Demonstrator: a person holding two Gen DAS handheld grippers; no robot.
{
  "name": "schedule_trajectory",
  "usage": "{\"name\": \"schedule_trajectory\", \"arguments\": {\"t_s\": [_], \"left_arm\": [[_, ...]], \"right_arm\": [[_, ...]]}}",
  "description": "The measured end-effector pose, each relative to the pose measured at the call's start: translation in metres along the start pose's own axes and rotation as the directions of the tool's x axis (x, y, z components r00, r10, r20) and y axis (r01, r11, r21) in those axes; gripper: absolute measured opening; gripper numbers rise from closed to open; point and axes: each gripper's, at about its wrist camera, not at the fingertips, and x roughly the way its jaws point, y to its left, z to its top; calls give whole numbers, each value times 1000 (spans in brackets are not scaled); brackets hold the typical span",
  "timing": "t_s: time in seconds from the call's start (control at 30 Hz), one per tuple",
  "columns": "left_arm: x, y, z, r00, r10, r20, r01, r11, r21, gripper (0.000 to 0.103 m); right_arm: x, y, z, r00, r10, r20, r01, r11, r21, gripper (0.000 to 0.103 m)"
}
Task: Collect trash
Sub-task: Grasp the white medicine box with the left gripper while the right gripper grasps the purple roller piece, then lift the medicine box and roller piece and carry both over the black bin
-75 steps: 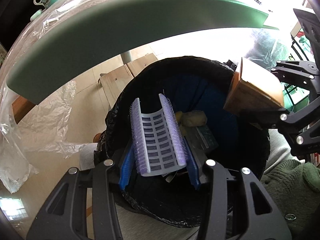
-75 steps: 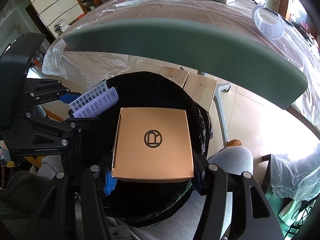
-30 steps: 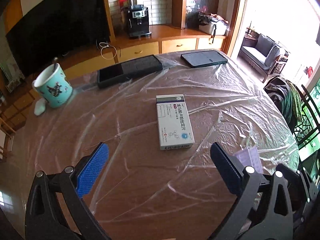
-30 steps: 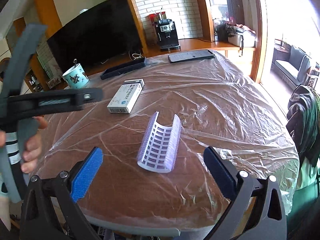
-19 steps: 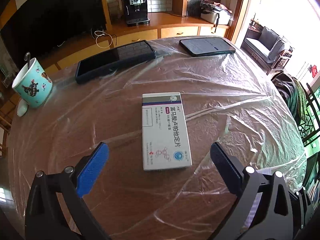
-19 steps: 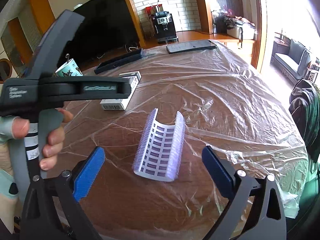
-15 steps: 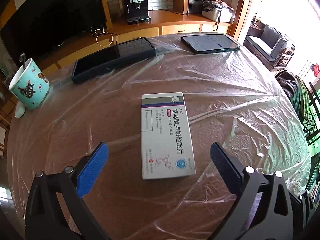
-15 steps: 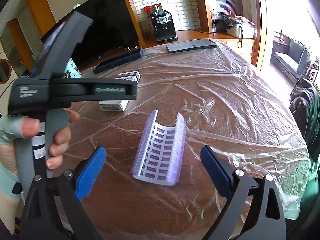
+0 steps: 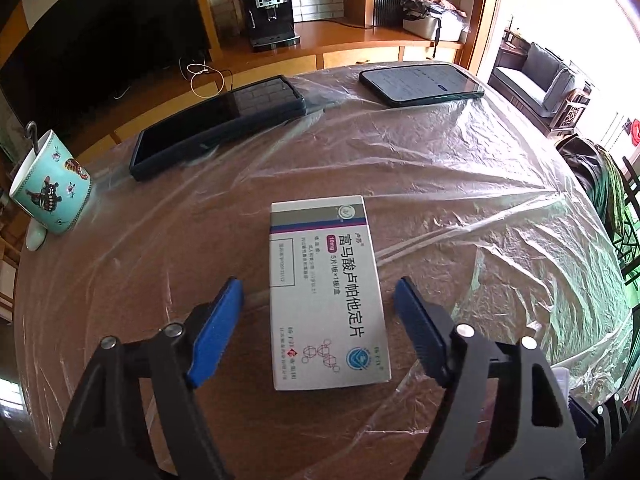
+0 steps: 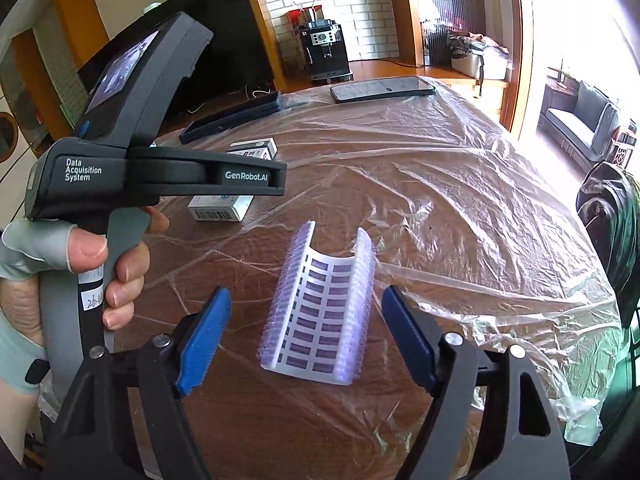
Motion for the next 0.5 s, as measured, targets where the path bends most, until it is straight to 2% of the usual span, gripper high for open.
{"name": "schedule_trajectory", "arguments": {"t_s": [0.07, 0.13, 0.2, 0.23, 0.37, 0.5], "left_arm": [[0, -1, 0, 1000, -1, 4, 1, 1000, 4, 76], [-2, -1, -1, 1000, -17, 4, 17, 1000, 3, 67], [-3, 0, -2, 999, -38, 3, 38, 999, -8, 54], [-3, 0, -2, 999, -44, 2, 44, 999, -13, 52], [-7, 2, -4, 999, -52, 4, 52, 998, -21, 52], [-14, 3, -6, 999, -35, 24, 36, 999, -21, 52]], "right_arm": [[1, -1, 0, 1000, 6, -6, -6, 1000, 4, 74], [1, -1, 0, 1000, 8, -5, -8, 1000, 7, 71], [2, -2, 1, 1000, 12, -6, -12, 1000, 7, 67], [2, -2, 1, 1000, 18, -8, -18, 1000, 7, 62], [0, -6, 3, 999, 33, 2, -33, 999, 19, 45], [-4, -10, 6, 998, 61, 20, -61, 998, 19, 43]]}}
